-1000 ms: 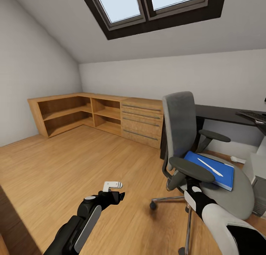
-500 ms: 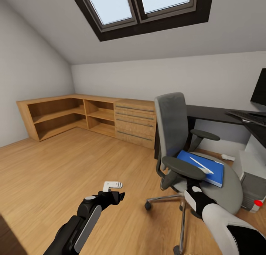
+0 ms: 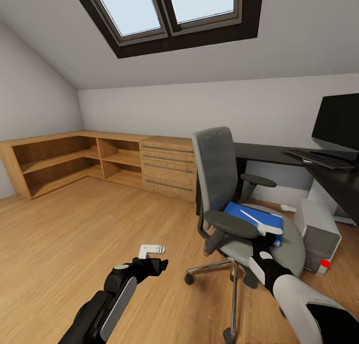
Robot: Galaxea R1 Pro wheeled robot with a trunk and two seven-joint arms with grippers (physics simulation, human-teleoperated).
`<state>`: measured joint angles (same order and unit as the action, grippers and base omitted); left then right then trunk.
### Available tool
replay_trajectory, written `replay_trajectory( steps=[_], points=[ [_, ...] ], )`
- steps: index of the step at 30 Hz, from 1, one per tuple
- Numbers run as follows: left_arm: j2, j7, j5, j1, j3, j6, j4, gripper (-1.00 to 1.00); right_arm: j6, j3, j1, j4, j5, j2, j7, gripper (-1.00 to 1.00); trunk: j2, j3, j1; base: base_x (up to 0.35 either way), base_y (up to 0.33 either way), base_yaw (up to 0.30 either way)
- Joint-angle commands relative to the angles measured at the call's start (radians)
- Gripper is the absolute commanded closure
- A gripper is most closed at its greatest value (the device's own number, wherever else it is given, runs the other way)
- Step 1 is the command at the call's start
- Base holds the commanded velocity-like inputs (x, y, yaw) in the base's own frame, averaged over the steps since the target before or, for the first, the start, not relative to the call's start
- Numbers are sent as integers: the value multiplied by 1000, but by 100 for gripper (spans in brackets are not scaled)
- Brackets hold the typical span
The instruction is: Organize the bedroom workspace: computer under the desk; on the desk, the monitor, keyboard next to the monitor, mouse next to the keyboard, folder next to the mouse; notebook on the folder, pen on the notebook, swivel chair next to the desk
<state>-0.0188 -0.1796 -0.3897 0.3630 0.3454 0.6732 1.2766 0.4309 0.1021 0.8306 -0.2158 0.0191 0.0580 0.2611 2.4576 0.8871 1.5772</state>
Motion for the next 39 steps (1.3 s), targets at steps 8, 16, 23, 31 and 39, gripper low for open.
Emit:
replay_trajectory(
  steps=[8,16,23,31,39],
  points=[
    [0,-9,-11,1,0,3,1,-100,5,4,1,1,2,0,-2,-100,0,-7,0,0,0,-194],
    [2,-11,-11,1,0,3,6,-100,5,14,1,1,2,7,-2,-100,0,-16,0,0,0,-194],
    [3,-11,-11,1,-2,2,8,-100,5,17,1,1,10,10,-2,-100,0,-23,0,0,0,-194],
    [29,-12,-14,-33,-3,2,125,-100,4,17,1,1,111,40,-2,-100,0,-31,0,0,0,-186],
    [44,-12,-15,-134,-19,5,304,-100,4,17,1,-1,142,45,-3,-100,0,-33,0,0,0,-45]
  ],
)
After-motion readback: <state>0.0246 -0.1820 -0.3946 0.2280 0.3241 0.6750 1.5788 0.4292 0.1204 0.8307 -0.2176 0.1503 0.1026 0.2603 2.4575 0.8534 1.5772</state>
